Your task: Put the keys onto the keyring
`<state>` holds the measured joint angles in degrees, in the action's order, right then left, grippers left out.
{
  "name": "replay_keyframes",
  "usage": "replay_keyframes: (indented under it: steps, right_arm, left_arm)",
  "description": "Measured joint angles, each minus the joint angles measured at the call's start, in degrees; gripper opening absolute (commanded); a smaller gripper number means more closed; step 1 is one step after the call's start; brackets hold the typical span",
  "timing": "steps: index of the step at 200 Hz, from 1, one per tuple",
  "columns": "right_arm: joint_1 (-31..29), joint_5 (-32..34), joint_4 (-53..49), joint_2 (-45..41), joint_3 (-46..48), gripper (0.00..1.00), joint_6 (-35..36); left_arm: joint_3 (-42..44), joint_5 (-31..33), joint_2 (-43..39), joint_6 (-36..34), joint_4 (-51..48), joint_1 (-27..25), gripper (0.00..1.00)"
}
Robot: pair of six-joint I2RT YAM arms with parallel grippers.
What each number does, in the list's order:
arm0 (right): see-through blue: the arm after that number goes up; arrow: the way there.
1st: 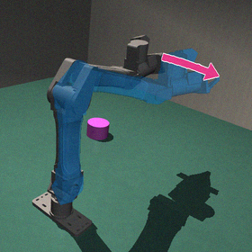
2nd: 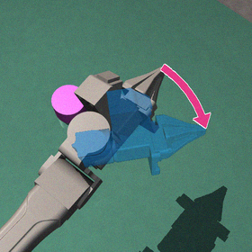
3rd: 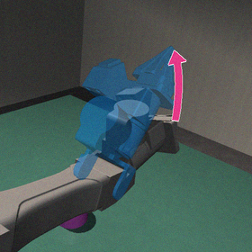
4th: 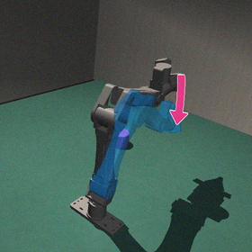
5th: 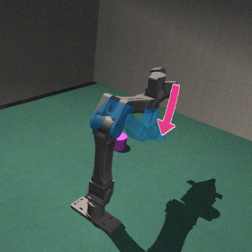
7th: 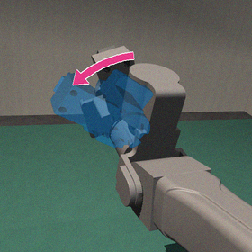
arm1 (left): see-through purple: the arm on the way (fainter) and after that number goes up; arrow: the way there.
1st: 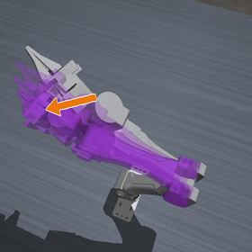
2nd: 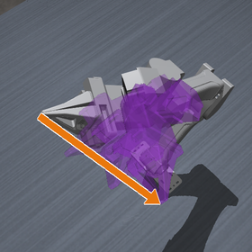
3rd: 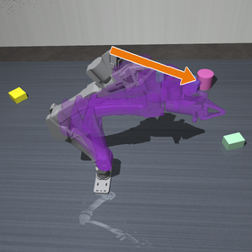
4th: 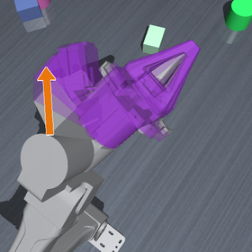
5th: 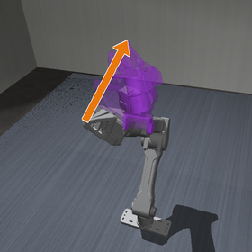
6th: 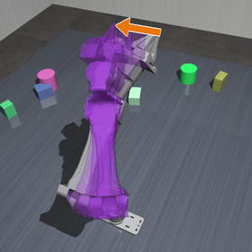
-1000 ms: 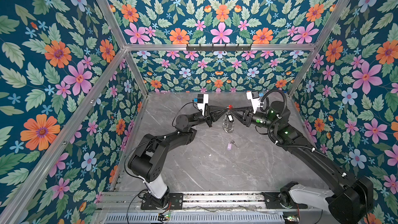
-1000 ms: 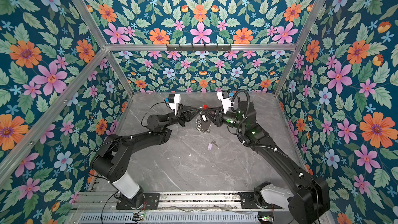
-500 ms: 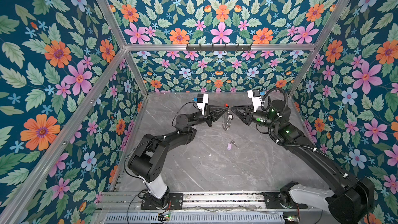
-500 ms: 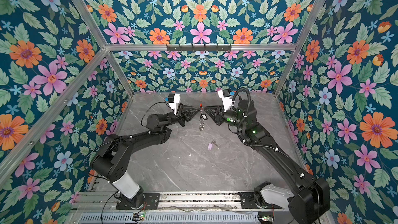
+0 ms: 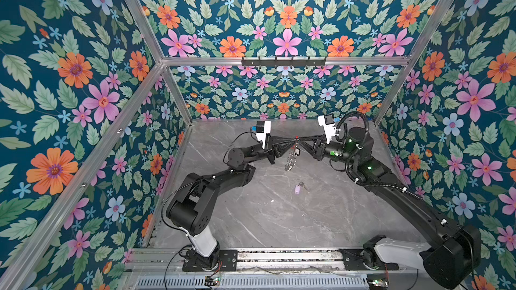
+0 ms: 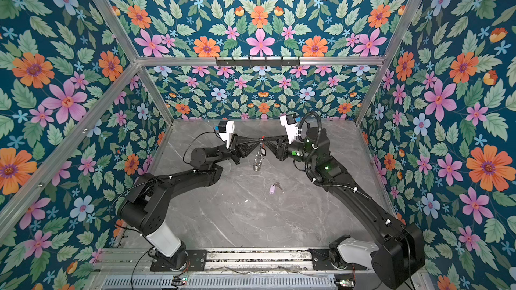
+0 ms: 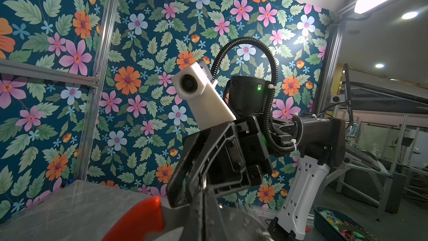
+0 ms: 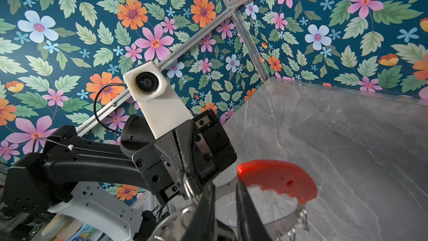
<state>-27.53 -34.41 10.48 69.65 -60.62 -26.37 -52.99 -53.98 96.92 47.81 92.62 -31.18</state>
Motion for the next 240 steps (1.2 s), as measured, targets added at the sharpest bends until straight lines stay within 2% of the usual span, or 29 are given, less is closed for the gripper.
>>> replay_keyframes:
  steps: [30,105,199,240]
  right_arm:
    - [-0.02,2.34,-0.07,-2.34,1.68,0.26,1.33]
    - [-0.15,1.36,3.06,-3.32,3.43,0.27,2.45]
    - [-0.70,-1.03,4.11,-0.37,1.64,0.04,2.19]
    - [-0.76,-1.01,4.17,-0.22,1.53,0.00,2.56]
  left_arm:
    - [0.04,0.00,0.00,-0.02,0.00,0.00,0.00]
    - [0.37,0.04,0.44,-0.07,-0.07,0.00,0.00]
    - [0.79,1.11,0.44,0.04,-0.15,0.07,0.00]
    - [0.83,1.62,0.55,0.20,-0.48,0.07,0.00]
